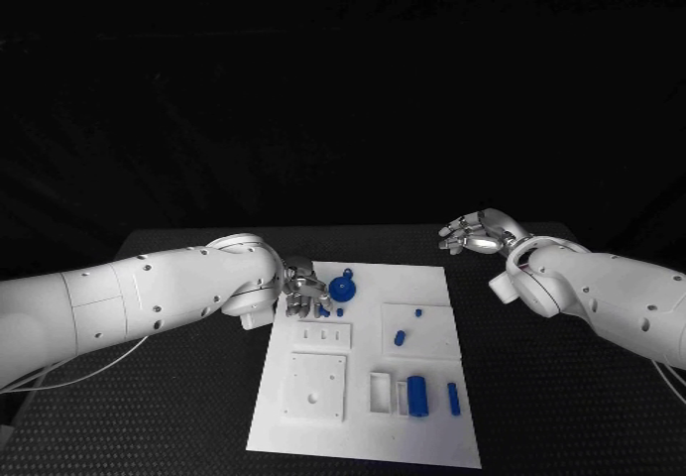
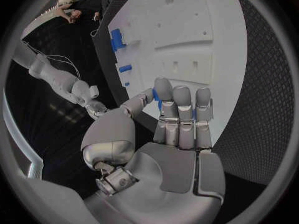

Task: Assemble the parts on the task board

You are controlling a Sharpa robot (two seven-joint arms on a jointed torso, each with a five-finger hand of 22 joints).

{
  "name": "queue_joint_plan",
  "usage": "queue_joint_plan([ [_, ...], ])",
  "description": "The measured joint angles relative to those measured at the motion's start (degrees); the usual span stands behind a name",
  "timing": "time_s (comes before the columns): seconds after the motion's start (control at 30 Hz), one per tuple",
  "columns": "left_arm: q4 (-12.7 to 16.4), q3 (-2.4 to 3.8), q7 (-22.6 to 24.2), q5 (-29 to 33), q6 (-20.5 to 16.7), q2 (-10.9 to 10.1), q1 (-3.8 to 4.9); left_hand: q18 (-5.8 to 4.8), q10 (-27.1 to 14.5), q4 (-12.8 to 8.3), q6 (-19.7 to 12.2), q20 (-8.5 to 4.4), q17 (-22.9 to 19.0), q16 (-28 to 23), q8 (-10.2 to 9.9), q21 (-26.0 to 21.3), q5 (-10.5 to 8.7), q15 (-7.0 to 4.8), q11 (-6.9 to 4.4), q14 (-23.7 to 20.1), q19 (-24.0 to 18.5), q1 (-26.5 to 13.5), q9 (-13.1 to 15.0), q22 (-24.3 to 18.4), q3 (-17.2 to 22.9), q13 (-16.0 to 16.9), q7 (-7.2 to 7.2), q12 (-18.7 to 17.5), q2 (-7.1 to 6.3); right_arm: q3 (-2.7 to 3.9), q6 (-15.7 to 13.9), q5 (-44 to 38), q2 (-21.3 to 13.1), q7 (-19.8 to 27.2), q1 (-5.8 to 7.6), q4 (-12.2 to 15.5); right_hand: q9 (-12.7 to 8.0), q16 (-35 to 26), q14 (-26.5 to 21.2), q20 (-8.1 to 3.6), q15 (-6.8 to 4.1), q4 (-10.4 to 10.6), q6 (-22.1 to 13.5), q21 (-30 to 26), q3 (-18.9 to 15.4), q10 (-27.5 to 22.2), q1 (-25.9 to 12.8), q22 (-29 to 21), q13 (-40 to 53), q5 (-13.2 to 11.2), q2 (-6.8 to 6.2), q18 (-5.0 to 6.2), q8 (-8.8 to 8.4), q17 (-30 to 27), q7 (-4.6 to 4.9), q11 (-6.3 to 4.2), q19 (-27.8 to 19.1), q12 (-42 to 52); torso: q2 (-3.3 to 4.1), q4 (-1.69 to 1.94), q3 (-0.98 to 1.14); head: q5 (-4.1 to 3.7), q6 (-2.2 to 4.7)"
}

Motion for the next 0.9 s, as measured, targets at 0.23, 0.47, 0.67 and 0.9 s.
queue_joint_plan([
  [0.23,-0.4,0.02,-1.0,-1.7,0.9,0.4,-0.31,0.0,0.0,0.0,0.0,0.0,-0.2,0.1,0.0,0.0,0.0,0.0,0.01,0.0,0.0,-0.2,0.1,0.1,-0.2,0.0,-0.02,0.2,0.5,0.0,0.2,0.0,0.1,0.0,0.0,-0.2,-0.1,-0.2,0.0,0.21,0.0,0.0,0.0,-0.6,-0.3,0.2,0.0,0.1,-0.2,0.4,0.0,0.0,0.0,-0.3,0.0,-0.21,-0.2,-0.2,0.02,0.0,-0.03,-0.05,-0.21],
  [0.47,-0.6,0.02,-1.7,-2.9,1.5,0.9,-0.7,0.0,0.0,-0.1,0.1,0.0,-0.4,0.6,0.0,0.0,0.33,0.01,0.01,0.0,0.0,-0.8,0.1,0.2,-0.4,0.0,0.02,0.7,1.09,0.0,0.3,0.0,0.2,0.0,0.0,-0.6,-0.2,-0.4,-0.3,0.41,0.24,0.0,0.0,-0.7,-0.3,0.2,0.0,0.3,-0.4,0.4,0.0,0.01,0.0,-0.4,0.0,-0.2,-0.4,-0.2,0.03,-0.01,0.0,-0.12,-0.51],
  [0.67,-0.6,0.03,-2.1,-3.6,1.9,1.1,-1.35,0.0,0.0,-0.1,0.1,0.0,-0.5,0.7,0.3,0.0,0.32,0.01,0.02,0.0,0.0,-1.2,0.1,0.4,-0.3,0.0,0.02,0.9,1.42,0.0,0.3,0.0,0.3,0.0,0.0,-0.6,-0.2,-0.4,-0.4,0.62,0.42,-0.2,0.0,-0.9,-0.5,0.2,0.0,0.3,-0.4,0.4,0.0,0.01,0.0,-0.5,0.0,-0.2,-0.6,-0.4,0.04,-0.01,-0.01,-0.17,-0.71],
  [0.9,-0.4,0.03,-2.3,-4.5,2.0,1.2,-1.83,0.0,0.0,-0.4,0.1,0.0,-0.7,1.2,0.3,0.0,0.32,0.02,0.02,0.0,0.0,-1.5,0.2,0.5,-0.3,0.0,0.03,1.3,1.72,0.0,0.4,0.0,0.3,0.0,0.01,-0.7,-0.3,-0.4,-0.4,0.62,0.43,0.0,0.0,-0.9,-0.6,0.2,0.0,0.4,-0.5,0.4,0.0,0.01,0.0,-0.6,0.0,-0.2,-0.6,-0.4,0.04,-0.01,-0.03,-0.29,-0.91],
])
